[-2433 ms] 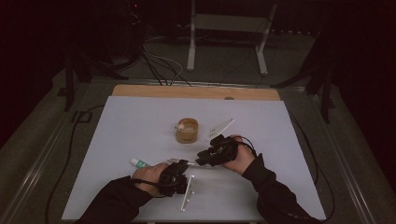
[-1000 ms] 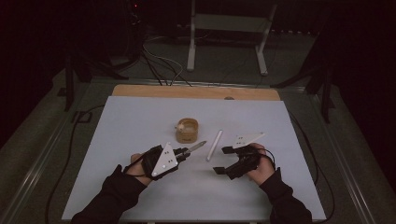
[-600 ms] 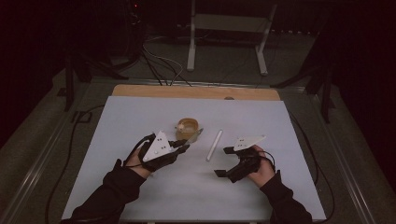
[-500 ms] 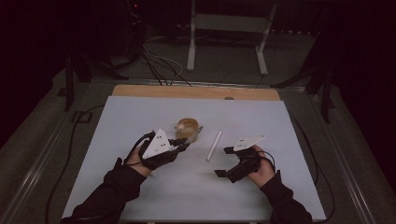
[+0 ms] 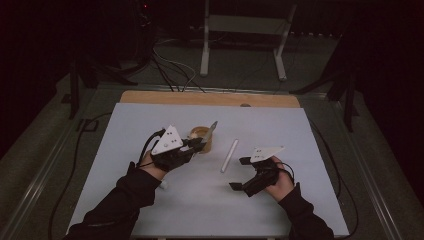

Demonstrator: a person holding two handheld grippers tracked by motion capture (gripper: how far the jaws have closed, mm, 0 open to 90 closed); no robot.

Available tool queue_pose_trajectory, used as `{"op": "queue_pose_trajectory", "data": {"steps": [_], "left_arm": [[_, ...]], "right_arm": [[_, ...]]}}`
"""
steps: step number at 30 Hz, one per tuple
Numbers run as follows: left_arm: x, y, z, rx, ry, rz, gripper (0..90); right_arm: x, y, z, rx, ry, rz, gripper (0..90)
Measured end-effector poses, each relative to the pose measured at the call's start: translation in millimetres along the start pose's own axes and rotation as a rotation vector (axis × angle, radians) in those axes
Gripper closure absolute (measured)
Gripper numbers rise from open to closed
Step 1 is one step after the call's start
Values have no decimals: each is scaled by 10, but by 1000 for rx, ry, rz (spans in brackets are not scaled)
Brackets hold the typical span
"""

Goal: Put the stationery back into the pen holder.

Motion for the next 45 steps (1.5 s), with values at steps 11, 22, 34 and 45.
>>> {"op": "queue_pose_trajectory", "data": {"steps": [11, 22, 34, 45], "left_arm": [[-162, -157, -122, 23, 95, 6, 806], [-396, -317, -155, 40, 222, 2, 806], [-555, -553, -164, 73, 306, -19, 805], [-666, -741, 19, 70, 390, -44, 805]], "right_arm": [[9, 39, -40, 42, 5, 12, 0], [2, 30, -37, 40, 6, 2, 0], [-4, 27, -32, 39, 1, -10, 0], [-8, 17, -27, 32, 1, -19, 0]]}}
Point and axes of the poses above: each handheld gripper's, and its own axes: y roughly backward along the jaws, z roughly out of its underside, x roughly to its right, the point moved 8 cm from there along -y, roughly forward along the jaws, and after that the axes turned 11 degrees about -z, right-handed, at the moved point
